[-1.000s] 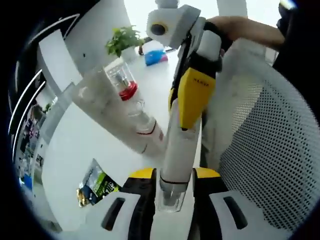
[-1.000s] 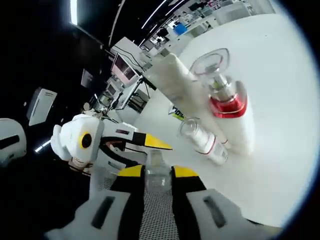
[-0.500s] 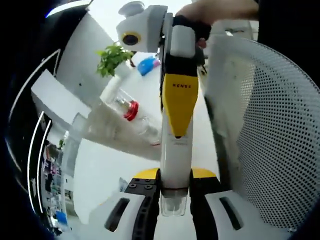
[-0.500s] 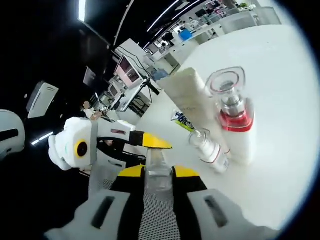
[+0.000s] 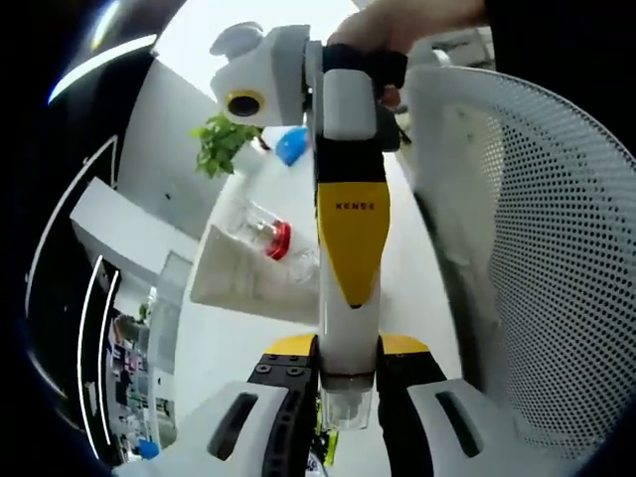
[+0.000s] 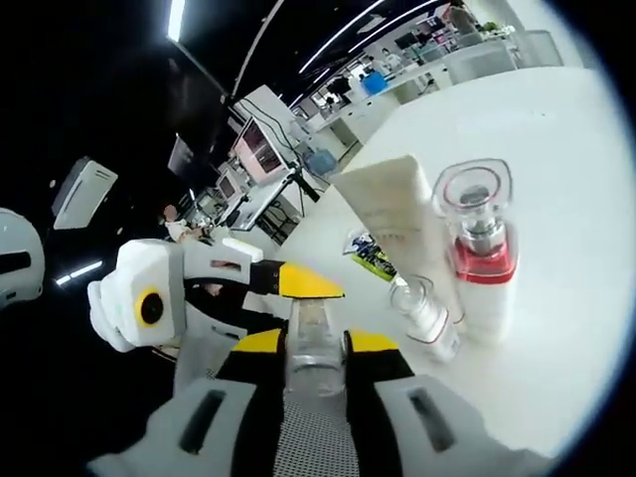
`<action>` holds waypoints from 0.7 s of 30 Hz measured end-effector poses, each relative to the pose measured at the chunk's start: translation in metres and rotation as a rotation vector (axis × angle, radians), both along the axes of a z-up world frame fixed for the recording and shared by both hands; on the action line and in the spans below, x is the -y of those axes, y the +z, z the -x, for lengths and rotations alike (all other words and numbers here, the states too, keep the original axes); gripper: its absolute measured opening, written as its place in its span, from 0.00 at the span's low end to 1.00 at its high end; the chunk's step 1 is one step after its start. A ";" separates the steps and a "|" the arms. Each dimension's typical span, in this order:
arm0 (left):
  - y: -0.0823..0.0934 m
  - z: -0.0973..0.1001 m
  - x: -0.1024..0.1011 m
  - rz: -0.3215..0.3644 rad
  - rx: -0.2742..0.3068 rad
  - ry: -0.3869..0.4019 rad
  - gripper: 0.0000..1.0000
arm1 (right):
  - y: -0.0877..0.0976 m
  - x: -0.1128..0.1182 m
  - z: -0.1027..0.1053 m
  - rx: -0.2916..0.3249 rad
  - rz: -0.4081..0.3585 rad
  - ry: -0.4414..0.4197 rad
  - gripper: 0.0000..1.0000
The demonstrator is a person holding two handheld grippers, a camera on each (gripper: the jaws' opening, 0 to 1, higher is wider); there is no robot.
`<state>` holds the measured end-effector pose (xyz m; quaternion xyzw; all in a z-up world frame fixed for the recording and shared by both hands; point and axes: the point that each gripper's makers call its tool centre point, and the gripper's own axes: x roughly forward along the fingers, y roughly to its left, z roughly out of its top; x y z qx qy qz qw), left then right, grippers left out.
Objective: Arrange the skincare products in the storage area until every visible bottle or jar stands upright without overlapping.
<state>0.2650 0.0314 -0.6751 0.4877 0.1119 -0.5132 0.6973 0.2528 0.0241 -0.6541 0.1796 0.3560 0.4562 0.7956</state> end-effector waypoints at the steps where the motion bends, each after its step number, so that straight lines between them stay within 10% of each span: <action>1: 0.001 0.000 0.000 0.004 0.002 0.000 0.19 | 0.001 0.000 -0.001 0.006 -0.004 -0.005 0.22; 13: -0.011 -0.003 -0.023 -0.024 -0.091 0.050 0.25 | 0.003 0.004 0.001 0.096 0.058 0.025 0.22; 21: -0.022 0.016 -0.019 -0.011 -0.260 -0.043 0.27 | 0.007 -0.007 0.011 0.252 0.154 0.213 0.22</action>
